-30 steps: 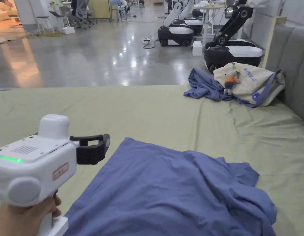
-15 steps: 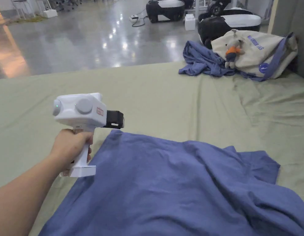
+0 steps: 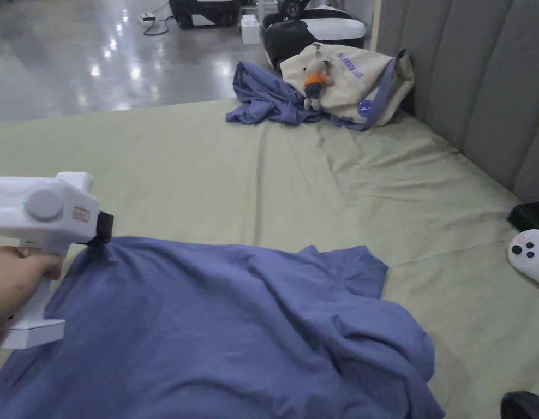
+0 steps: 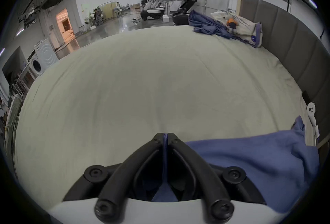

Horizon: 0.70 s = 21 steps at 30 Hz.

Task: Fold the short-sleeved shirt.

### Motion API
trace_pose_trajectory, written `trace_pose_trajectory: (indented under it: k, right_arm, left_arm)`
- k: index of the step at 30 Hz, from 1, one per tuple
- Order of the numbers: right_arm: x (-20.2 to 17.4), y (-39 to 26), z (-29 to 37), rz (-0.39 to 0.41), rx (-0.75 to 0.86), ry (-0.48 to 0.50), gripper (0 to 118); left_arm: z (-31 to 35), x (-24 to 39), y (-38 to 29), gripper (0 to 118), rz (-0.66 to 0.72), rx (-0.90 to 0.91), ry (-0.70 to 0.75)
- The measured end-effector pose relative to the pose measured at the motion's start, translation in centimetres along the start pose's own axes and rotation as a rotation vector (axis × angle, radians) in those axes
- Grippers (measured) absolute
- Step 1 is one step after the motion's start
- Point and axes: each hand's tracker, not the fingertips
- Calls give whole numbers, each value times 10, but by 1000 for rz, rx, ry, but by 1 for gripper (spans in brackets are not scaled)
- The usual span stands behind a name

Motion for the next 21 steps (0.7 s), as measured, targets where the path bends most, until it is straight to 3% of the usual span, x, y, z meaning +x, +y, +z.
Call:
trace_pose_trajectory:
  k: [2, 3, 4, 6, 10, 13, 15, 17, 18, 20, 21]
  right_arm:
    - [4, 5, -5, -8, 10, -6, 3]
    - [9, 7, -9, -10, 11, -8, 10]
    - [15, 11, -15, -17, 14, -2, 35]
    - [29, 26, -45, -44, -75, 10, 114]
    - [62, 52, -131, -105, -122, 42, 118]
    - [86, 73, -220, -166, -244, 25, 118]
    - [97, 79, -280, -153, -390, -24, 116]
    - [108, 71, -325, -215, -492, -1, 109]
    - [112, 64, -340, -283, -521, -19, 107]
    - [117, 55, -362, -367, -603, -29, 107]
    - [117, 51, -367, -369, -620, -34, 107]
  left_arm:
    - [15, 9, -7, 4, 1, -13, 15]
    - [22, 8, -9, 4, -7, 0, 22]
    - [28, 6, -9, 4, -5, 6, 21]
    - [40, 4, -11, 4, 21, 22, 14]
    - [50, -4, -13, 4, 69, 26, 2]
    - [57, -5, -16, 4, 78, 30, -1]
    - [52, -13, -14, 4, 81, 29, 4]
    - [52, -16, -14, 4, 88, 19, 0]
    - [51, -16, -14, 4, 90, 19, -1]
    - [51, -16, -14, 4, 95, 14, -3]
    - [51, -15, -14, 4, 95, 13, -1]
